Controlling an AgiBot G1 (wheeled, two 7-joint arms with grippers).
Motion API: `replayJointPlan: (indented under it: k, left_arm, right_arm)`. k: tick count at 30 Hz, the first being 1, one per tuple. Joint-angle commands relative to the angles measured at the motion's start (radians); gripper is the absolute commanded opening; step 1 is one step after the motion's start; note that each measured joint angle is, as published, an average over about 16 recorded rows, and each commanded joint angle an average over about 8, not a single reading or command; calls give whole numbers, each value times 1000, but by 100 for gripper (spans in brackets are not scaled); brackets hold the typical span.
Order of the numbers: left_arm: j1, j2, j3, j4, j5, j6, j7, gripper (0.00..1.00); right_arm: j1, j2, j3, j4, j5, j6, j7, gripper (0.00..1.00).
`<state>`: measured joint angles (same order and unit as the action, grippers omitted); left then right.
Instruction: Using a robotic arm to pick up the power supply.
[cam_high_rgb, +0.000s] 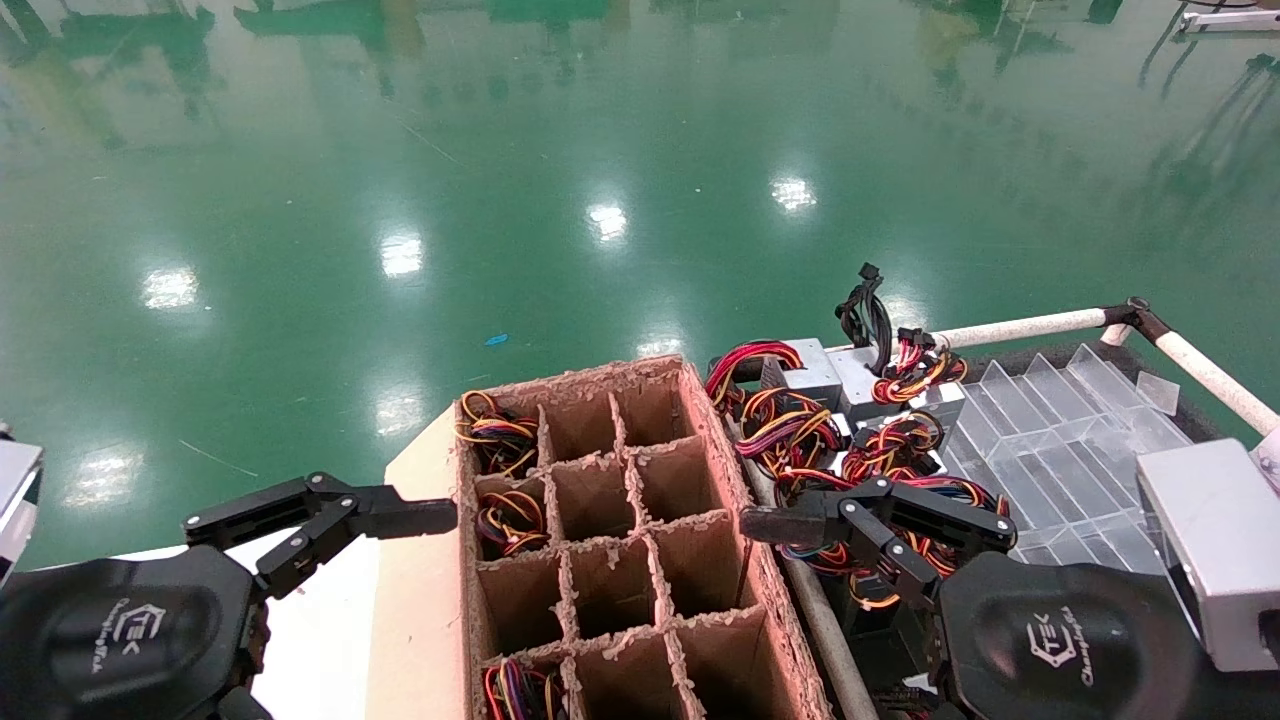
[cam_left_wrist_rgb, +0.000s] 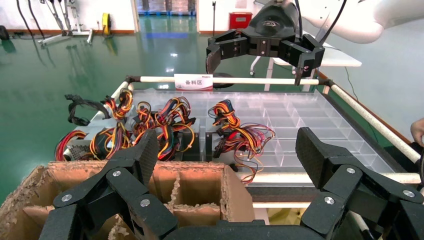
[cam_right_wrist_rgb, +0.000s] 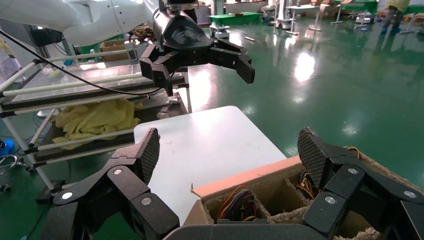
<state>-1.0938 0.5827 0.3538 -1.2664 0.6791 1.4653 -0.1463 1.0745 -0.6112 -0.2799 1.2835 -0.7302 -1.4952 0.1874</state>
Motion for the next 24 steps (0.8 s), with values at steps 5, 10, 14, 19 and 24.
replayJointPlan:
  k: [5, 10, 14, 19, 24]
  left_arm:
    - [0, 0, 0, 0, 0, 0, 0, 100]
    - [0, 0, 0, 0, 0, 0, 0, 62]
    - [0, 0, 0, 0, 0, 0, 0, 12]
    - [0, 0, 0, 0, 0, 0, 0, 0]
    - [0, 0, 0, 0, 0, 0, 0, 0]
  right_arm:
    - [0, 0, 0, 0, 0, 0, 0, 100]
    - [0, 0, 0, 0, 0, 0, 0, 100]
    - [0, 0, 0, 0, 0, 0, 0, 100]
    - [0, 0, 0, 0, 0, 0, 0, 100]
    - [0, 0, 0, 0, 0, 0, 0, 100]
